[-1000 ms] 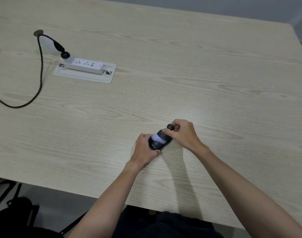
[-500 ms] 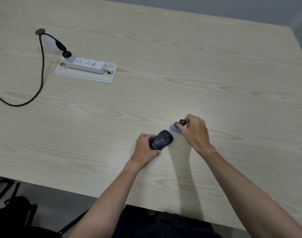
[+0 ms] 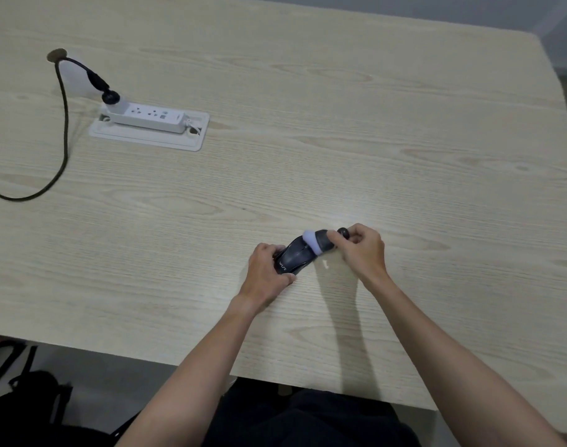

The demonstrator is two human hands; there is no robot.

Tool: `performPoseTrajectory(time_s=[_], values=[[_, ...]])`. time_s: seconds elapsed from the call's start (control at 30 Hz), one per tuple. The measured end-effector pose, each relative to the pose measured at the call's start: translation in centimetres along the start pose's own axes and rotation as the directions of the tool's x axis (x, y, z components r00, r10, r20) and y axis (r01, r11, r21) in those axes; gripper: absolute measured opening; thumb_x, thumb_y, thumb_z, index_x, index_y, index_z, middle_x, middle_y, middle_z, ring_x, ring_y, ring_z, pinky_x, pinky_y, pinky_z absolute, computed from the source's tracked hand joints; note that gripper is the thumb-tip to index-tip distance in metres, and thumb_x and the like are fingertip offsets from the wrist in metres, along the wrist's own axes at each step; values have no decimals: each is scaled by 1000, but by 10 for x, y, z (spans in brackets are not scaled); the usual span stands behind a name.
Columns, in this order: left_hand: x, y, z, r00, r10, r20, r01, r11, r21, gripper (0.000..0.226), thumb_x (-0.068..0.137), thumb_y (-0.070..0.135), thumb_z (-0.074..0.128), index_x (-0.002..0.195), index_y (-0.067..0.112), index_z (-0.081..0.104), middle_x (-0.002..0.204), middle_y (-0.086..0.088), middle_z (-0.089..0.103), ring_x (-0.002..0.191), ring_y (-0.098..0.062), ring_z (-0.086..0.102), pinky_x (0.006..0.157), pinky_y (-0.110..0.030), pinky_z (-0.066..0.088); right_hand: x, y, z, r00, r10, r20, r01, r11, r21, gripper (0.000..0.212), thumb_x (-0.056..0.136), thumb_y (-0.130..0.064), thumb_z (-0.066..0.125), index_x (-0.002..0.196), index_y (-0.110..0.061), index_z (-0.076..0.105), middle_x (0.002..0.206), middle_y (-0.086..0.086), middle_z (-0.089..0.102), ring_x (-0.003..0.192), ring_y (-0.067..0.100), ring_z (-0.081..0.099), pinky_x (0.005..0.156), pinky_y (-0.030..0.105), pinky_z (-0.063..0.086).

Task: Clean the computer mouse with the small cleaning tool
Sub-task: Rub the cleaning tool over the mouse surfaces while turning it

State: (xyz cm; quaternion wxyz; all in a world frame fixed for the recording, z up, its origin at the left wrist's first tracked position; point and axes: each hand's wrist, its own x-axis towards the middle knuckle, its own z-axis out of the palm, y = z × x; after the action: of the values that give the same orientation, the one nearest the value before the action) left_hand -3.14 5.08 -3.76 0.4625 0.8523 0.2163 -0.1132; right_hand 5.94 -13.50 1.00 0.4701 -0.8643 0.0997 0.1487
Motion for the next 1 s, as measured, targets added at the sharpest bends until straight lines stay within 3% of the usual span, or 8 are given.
performPoseTrajectory(time_s=[0.1, 0.17, 0.27, 0.37, 0.5, 0.67, 0.77, 1.0], values=[[0, 0, 0, 1000, 6, 4, -6, 1000, 15, 60, 65, 19, 83, 122, 22, 66, 108, 8, 52, 104, -14, 55, 76, -10, 37, -9, 7, -2, 997, -64, -34, 61, 993, -97, 33, 84, -30, 77, 70, -13, 53, 61, -7, 50, 53, 6, 43, 52, 16, 36], [1, 1, 0, 1000, 7, 5, -7, 1000, 23, 59, 64, 19, 83, 121, 22, 67, 107, 8, 52, 105, -14, 54, 78, -11, 36, -13, 8, -4, 996, -69, -64, 66, 997, -42, 33, 86, -29, 77, 71, -12, 53, 63, -5, 51, 53, 5, 44, 52, 13, 38], [0, 1, 0, 1000, 13, -5, -13, 1000, 23, 60, 65, 22, 84, 122, 22, 66, 106, 9, 52, 105, -14, 55, 84, -18, 40, -21, 8, 0, 997, -72, -29, 73, 997, 32, 35, 87, -25, 78, 69, -4, 56, 60, -2, 50, 49, 3, 41, 50, 11, 37], [-2, 1, 0, 1000, 15, -11, -15, 1000, 15, 60, 66, 22, 84, 122, 22, 64, 107, 10, 50, 108, -15, 54, 90, -24, 45, -28, 13, 3, 997, -70, -14, 70, 997, -20, 34, 86, -27, 77, 68, -11, 53, 59, -6, 47, 50, 5, 41, 50, 15, 36], [-5, 4, 4, 1000, 30, -1, -30, 999, 43, 69, 73, 25, 83, 133, 20, 50, 122, 6, 43, 117, -11, 44, 96, -20, 35, -32, 18, 0, 995, -65, -72, 64, 998, -27, 36, 88, -36, 75, 74, -12, 53, 64, -5, 52, 55, 8, 44, 54, 21, 39], [-7, 5, 9, 995, 72, -65, -66, 994, 86, 56, 71, 34, 84, 116, 20, 53, 114, 4, 52, 104, -10, 47, 84, -15, 36, -39, 15, 5, 984, -174, 32, 173, 985, 20, 33, 88, -24, 77, 71, -8, 54, 58, -5, 49, 50, 5, 41, 50, 13, 36], [-5, 5, 7, 995, 70, -71, -62, 992, 108, 53, 71, 36, 84, 113, 19, 57, 109, 5, 55, 98, -8, 48, 78, -10, 35, -35, 18, 4, 992, -128, -17, 128, 992, -3, 33, 89, -32, 76, 74, -13, 53, 62, -4, 52, 52, 6, 42, 52, 18, 37], [-5, 11, 8, 996, 63, -57, -53, 985, 161, 54, 74, 33, 80, 117, 16, 53, 114, 1, 47, 103, -18, 52, 90, -29, 48, -35, 11, 3, 979, -193, 70, 192, 981, 29, 29, 88, -24, 78, 78, -6, 57, 61, -2, 53, 51, 4, 43, 50, 15, 38]])
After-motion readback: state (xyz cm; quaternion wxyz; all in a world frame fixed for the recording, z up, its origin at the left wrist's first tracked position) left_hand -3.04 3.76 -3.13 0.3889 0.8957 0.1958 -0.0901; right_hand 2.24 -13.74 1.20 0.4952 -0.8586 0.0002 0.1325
